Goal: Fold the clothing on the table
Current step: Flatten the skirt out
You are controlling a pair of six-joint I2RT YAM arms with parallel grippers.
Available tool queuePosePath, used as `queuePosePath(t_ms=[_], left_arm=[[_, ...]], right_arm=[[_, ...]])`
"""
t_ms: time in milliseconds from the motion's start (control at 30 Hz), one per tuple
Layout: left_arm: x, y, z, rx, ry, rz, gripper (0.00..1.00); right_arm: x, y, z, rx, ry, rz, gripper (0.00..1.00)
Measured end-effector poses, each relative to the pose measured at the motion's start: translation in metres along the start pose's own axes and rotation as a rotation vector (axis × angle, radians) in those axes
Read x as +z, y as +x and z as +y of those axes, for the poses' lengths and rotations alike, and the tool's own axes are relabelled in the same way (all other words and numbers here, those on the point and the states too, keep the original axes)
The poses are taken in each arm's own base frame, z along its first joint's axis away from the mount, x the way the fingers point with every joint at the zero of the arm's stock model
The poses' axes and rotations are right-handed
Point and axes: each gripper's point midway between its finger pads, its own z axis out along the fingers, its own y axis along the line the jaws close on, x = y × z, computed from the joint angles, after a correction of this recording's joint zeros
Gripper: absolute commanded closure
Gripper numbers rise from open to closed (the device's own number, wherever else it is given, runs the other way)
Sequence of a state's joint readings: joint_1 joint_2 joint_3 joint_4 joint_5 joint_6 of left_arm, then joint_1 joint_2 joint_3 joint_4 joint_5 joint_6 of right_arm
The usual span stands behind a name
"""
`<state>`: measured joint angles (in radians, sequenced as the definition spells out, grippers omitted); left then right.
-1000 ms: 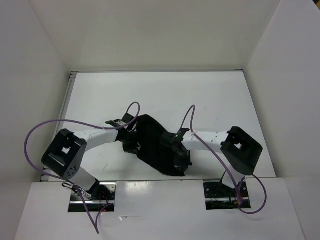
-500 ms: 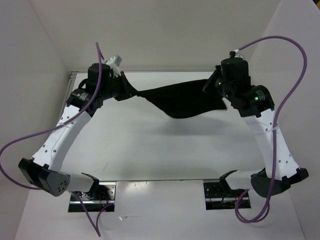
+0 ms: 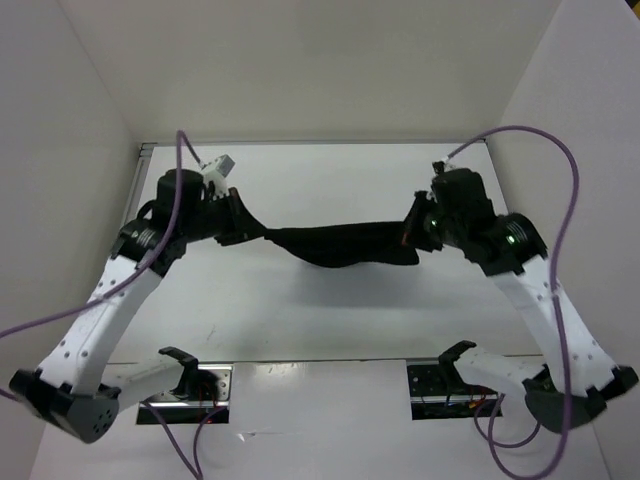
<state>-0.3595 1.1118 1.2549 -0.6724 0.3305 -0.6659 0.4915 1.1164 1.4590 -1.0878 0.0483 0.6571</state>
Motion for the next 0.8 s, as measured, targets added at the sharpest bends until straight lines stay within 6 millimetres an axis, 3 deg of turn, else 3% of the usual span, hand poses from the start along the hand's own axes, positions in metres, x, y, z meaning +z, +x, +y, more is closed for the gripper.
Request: queuePosePath(t_ms=[267,333,400,500,567,600,633,667,700,733,767,800], left_arm=[[-0.115,0.021,-0.070,0.073,0.294,-0.176,1.00],[-0.132,0.024,-0.081,0.078,0.346,-0.193,1.00],[-0.132,0.023,-0.083,0.069,0.350,-0.186,1.00],[-0.103,0.017,-0.070,0.020,0.285,-0.140,1.00],[-0.065,0.013,-0.050,-0.026,0.197,-0.088,1.00],[-0.042,0.011,-0.037,-0.051,0.142,-0.059,1.00],[-0.020,0.009,-0.023,-0.073,0.088,-0.030,1.00],[0.008,0.006,-0.006,-0.102,0.022,0.008,0.99],[0.036,0.003,0.011,-0.123,-0.040,0.034,0.89],[0.061,0.000,0.030,-0.139,-0.101,0.058,0.66],[0.084,0.000,0.052,-0.155,-0.169,0.083,0.22],[0.102,-0.003,0.072,-0.176,-0.237,0.096,0.12]], right_arm=[[-0.131,0.043,0.027,-0.013,-0.469,-0.082,1.00],[-0.154,0.051,0.032,-0.009,-0.555,-0.083,0.99],[-0.158,0.055,0.038,0.005,-0.602,-0.063,0.97],[-0.125,0.065,0.043,0.050,-0.603,0.010,0.94],[-0.082,0.081,0.040,0.095,-0.538,0.105,0.89],[-0.061,0.086,0.038,0.111,-0.497,0.144,0.83],[-0.042,0.088,0.037,0.125,-0.452,0.177,0.65],[-0.023,0.087,0.035,0.141,-0.404,0.195,0.54],[0.002,0.080,0.032,0.148,-0.349,0.201,0.52],[0.021,0.071,0.029,0.152,-0.309,0.186,0.50],[0.044,0.058,0.021,0.163,-0.251,0.170,0.39],[0.065,0.042,0.010,0.180,-0.191,0.146,0.37]])
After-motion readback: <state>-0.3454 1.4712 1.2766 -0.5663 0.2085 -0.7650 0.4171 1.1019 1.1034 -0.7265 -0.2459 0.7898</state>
